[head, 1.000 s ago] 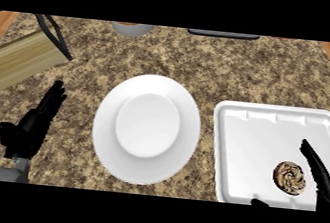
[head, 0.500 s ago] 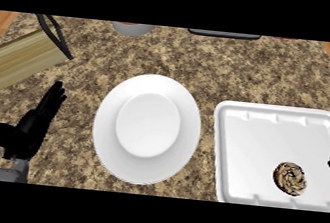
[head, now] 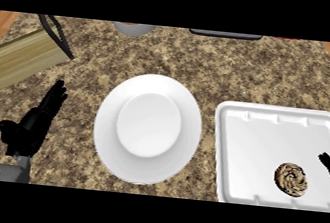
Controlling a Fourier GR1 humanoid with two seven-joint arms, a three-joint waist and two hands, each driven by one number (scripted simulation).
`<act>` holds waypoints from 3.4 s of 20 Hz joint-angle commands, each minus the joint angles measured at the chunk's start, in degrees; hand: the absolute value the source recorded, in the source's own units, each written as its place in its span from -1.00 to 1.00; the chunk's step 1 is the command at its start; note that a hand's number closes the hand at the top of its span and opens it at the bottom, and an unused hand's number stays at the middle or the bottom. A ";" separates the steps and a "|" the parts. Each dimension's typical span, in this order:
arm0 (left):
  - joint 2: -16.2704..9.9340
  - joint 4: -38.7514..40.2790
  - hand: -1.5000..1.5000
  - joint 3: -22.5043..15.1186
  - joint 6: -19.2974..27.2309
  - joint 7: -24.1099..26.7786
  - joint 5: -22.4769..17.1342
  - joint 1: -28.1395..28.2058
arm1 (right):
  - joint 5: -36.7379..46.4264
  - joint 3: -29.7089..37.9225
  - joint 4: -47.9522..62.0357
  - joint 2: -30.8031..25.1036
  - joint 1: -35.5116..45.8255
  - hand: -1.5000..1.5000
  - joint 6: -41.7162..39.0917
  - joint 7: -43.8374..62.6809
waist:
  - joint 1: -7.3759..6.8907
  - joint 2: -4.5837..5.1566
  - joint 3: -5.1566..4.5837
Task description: Pick the cupcake from the tray and place it in the plate
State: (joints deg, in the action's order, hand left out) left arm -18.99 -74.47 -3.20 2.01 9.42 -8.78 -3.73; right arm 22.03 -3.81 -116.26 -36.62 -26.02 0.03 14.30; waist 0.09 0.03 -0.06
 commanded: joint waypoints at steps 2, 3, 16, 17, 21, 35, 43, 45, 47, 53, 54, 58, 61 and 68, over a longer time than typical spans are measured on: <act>2.05 -3.31 0.00 -0.35 1.18 -0.39 1.93 2.41 | 5.15 -1.59 3.01 3.29 2.62 -1.00 -2.78 4.58 | -0.14 -0.07 0.06; 0.71 -2.93 0.00 0.69 0.12 -0.80 1.61 2.02 | 2.75 1.16 4.15 1.00 4.98 -1.00 -6.16 5.41 | -0.21 -0.04 0.06; 2.14 1.36 0.00 4.93 -2.58 -1.90 3.34 -3.09 | 12.38 -0.12 17.17 8.38 13.51 -1.00 -11.07 3.09 | -0.01 0.00 0.05; 3.19 -1.49 0.00 3.37 -3.44 0.17 3.46 1.90 | 16.08 -1.99 17.16 9.76 12.80 -1.00 -9.12 4.21 | -0.14 -0.04 0.05; 4.06 4.31 0.00 5.33 -3.57 2.63 4.99 -1.73 | 18.87 -0.39 20.83 11.23 13.52 -1.00 -8.50 2.05 | 0.08 -0.02 0.05; 3.89 2.26 0.00 7.43 -6.02 -2.37 4.54 -4.09 | 22.05 -0.46 35.34 13.58 18.94 1.00 -6.94 -12.22 | 0.08 0.05 0.07; 4.10 -4.69 0.00 6.78 -4.92 -3.29 5.65 2.30 | 27.61 -1.69 21.49 18.88 5.89 1.00 0.85 -5.01 | 0.67 -0.33 0.05; 6.97 -2.70 0.00 5.17 -2.87 -0.82 7.52 2.70 | 30.39 -2.76 15.57 20.41 2.73 1.00 3.33 -2.31 | 0.99 -0.30 0.00; 4.82 -3.15 0.00 7.30 -3.93 -2.73 6.00 1.24 | 35.63 -6.27 10.78 22.91 -0.46 1.00 8.73 -2.46 | 1.06 -0.36 0.01; 4.64 -2.43 0.00 7.11 -4.95 -2.29 6.77 0.18 | 34.95 -6.96 -6.61 20.41 -10.84 1.00 8.15 -4.76 | 0.82 -0.21 0.01; 5.64 -2.26 0.00 6.89 -5.39 -0.08 6.60 2.84 | 37.84 -8.44 -5.04 22.84 -10.01 1.00 10.47 -3.65 | 0.44 -0.16 0.03; 6.22 -3.69 0.00 6.30 -4.53 -3.04 7.06 1.10 | 42.31 -13.66 -17.83 22.88 -14.96 1.00 8.62 -1.53 | 0.68 -0.20 0.02; 6.24 -4.19 0.00 6.29 -4.69 -2.33 7.31 3.24 | 46.57 -17.25 -22.18 25.15 -14.21 1.00 10.69 -0.48 | 0.54 -0.26 0.01; 7.49 -5.11 0.00 5.69 -3.22 -5.43 8.32 0.12 | 49.98 -21.42 -27.52 27.11 -7.28 1.00 6.92 3.73 | 0.05 -0.13 0.02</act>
State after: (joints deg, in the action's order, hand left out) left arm -13.04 -77.22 3.79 -2.66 6.24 -1.46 -3.57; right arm 68.02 -21.73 -135.69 -10.84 -34.75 10.82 14.68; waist 0.46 -0.13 -0.07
